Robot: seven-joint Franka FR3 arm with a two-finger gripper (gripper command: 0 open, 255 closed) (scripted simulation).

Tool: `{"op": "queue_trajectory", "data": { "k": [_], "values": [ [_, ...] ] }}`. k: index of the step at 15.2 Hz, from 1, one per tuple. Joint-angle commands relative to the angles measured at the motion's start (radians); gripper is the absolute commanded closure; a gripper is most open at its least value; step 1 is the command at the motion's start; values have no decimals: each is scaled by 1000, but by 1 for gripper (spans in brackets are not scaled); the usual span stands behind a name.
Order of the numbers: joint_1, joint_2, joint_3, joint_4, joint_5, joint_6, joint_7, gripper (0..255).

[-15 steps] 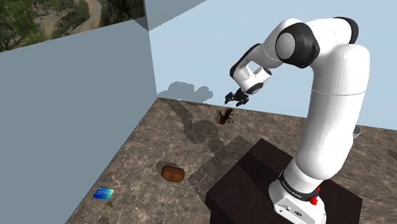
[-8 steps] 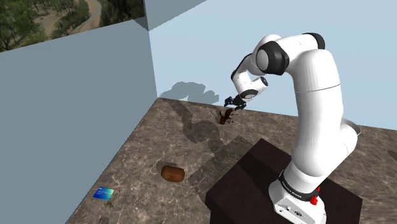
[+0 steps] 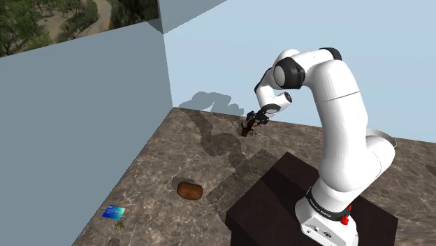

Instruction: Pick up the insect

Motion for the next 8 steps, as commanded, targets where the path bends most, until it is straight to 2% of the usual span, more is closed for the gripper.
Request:
{"op": "queue_trajectory", "data": {
  "k": [1, 3, 4, 8],
  "values": [
    [-8, 26, 5, 17, 22, -3, -22, 0],
    [-10, 34, 7, 21, 28, -4, -28, 0],
    [-10, 33, 7, 20, 29, -4, -29, 255],
    [-10, 33, 6, 22, 25, -4, -24, 255]
  ]
}}
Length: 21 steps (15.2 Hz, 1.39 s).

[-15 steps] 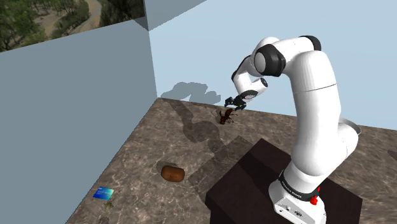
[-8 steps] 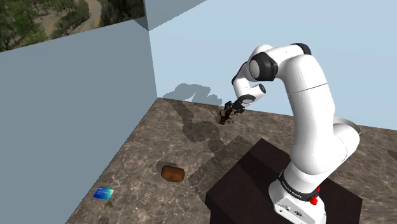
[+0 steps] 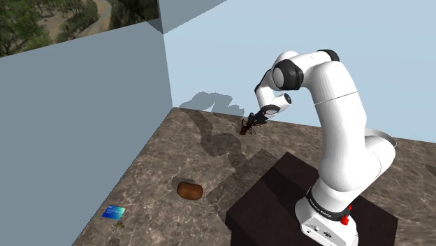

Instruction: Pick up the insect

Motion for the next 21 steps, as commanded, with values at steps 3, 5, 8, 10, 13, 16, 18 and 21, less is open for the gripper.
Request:
{"op": "queue_trajectory", "data": {
  "k": [3, 5, 8, 10, 13, 16, 18, 21],
  "values": [
    [0, 5, 0, -1, -8, -1, 7, 255],
    [0, 7, 2, -4, 3, 0, -4, 255],
    [9, -31, -7, -27, -32, 1, 27, 255],
    [15, -56, -14, -42, -56, 2, 49, 255],
    [24, -94, -25, -64, -93, 2, 84, 255],
    [35, -130, -36, -84, -132, 2, 120, 255],
    [42, -155, -45, -96, -159, 2, 145, 255],
    [51, -180, -54, -109, -189, 1, 173, 255]
  ]
}}
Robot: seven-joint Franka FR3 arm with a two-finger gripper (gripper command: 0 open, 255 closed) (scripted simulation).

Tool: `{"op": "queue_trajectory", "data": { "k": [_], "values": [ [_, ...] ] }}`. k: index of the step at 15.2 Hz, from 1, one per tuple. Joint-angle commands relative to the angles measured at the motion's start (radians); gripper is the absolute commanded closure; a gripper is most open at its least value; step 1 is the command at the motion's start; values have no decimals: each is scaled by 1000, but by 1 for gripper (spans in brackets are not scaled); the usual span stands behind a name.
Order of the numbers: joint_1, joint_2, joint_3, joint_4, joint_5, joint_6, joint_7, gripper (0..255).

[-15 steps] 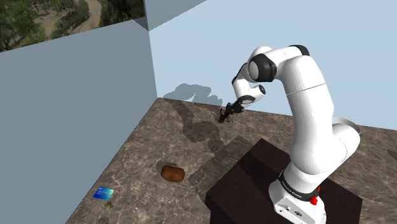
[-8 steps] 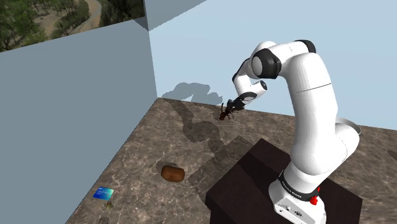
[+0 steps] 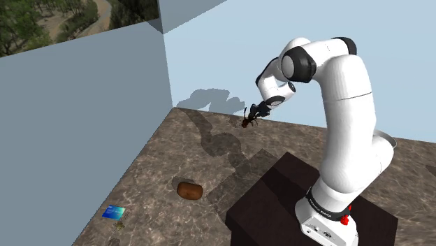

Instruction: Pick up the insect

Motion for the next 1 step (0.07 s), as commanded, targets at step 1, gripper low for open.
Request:
{"op": "queue_trajectory", "data": {
  "k": [1],
  "values": [
    [1, -7, -4, -2, -11, -2, 9, 255]
  ]
}}
